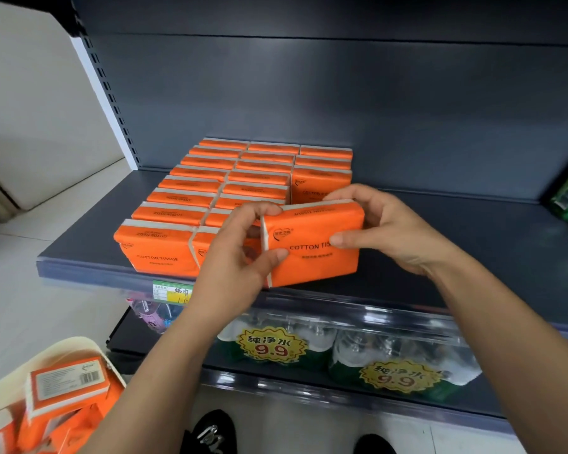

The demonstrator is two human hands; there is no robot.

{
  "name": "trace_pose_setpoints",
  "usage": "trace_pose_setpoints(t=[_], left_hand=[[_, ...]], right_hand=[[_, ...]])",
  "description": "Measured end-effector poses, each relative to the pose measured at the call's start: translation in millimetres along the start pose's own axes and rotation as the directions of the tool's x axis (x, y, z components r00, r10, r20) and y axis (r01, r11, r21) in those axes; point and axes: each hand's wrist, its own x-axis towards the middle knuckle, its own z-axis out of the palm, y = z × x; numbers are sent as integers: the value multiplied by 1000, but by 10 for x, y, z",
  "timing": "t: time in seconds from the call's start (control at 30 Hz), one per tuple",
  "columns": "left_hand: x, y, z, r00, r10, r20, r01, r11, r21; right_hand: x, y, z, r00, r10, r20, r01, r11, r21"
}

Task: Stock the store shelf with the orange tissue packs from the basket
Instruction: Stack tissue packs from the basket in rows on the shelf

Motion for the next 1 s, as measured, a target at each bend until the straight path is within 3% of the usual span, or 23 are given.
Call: trace_pose_setpoints(t=[0.13, 0.2, 0.3, 0.47, 0.77, 1.0], left_hand=[[13, -49, 59, 993, 117, -4, -106, 913, 393], [24, -91, 61, 996, 84, 24, -83, 812, 577], [17, -142, 81, 997, -30, 66, -27, 689, 724], [26, -188, 85, 991, -91, 97, -24, 596, 803], [36, -302, 77, 995, -9, 97, -78, 517, 852], [44, -324, 77, 995, 0, 96, -82, 515, 853]], right_hand=[[-37, -13, -87, 988, -23, -155, 24, 1000, 6], [-22, 79, -175, 963, -10, -270, 19, 999, 32], [57, 335, -286, 912, 56, -407, -64, 998, -5], [291, 646, -259, 855, 118, -506, -169, 984, -55], [773, 765, -141, 806, -51, -590, -254, 871, -421], [913, 739, -59, 764, -109, -635, -280, 831, -480]])
